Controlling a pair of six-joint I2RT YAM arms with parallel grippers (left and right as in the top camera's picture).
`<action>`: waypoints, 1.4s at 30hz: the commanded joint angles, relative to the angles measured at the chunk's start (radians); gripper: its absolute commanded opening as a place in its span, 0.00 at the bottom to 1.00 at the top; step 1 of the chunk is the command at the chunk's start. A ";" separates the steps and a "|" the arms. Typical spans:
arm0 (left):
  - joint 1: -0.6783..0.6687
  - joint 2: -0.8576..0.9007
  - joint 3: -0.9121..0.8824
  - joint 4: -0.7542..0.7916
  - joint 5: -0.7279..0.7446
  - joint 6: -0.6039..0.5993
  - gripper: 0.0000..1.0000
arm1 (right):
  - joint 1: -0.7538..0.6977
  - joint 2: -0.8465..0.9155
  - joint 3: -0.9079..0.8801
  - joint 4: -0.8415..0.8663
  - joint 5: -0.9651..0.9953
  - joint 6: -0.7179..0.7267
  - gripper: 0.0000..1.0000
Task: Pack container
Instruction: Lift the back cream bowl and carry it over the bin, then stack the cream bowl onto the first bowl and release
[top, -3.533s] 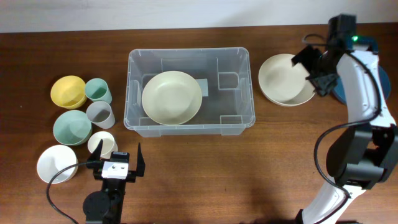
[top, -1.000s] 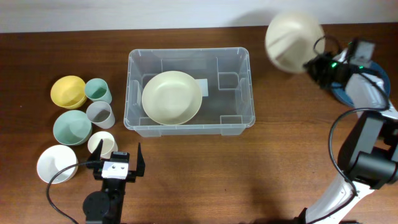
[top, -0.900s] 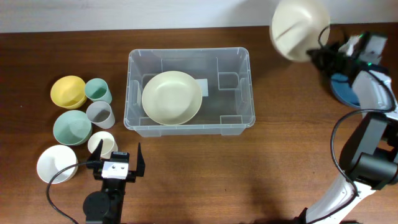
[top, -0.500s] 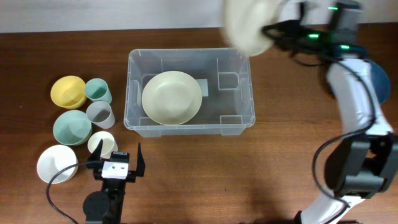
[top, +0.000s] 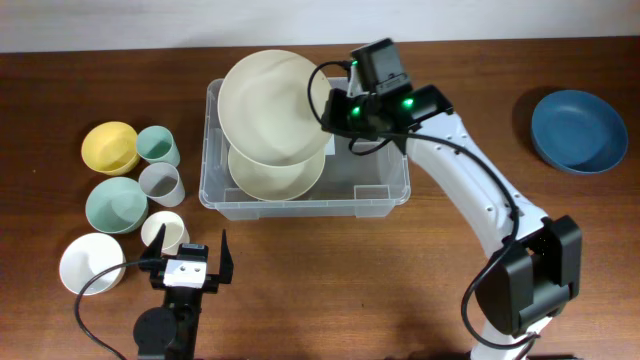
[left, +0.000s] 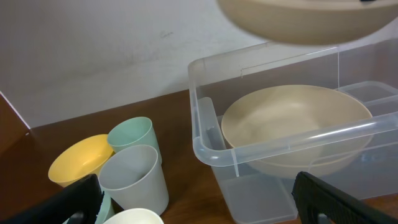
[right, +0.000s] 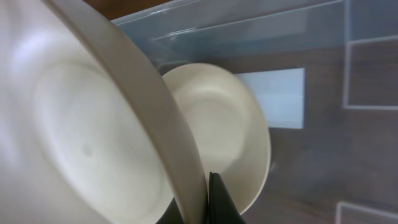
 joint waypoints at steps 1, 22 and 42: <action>0.006 -0.006 -0.006 -0.002 0.015 0.016 1.00 | 0.027 0.030 0.007 0.012 0.155 0.013 0.04; 0.006 -0.006 -0.005 -0.002 0.014 0.016 1.00 | 0.027 0.204 0.005 0.054 0.040 0.050 0.04; 0.006 -0.006 -0.005 -0.002 0.015 0.015 1.00 | 0.027 0.240 0.001 0.032 -0.087 0.072 0.20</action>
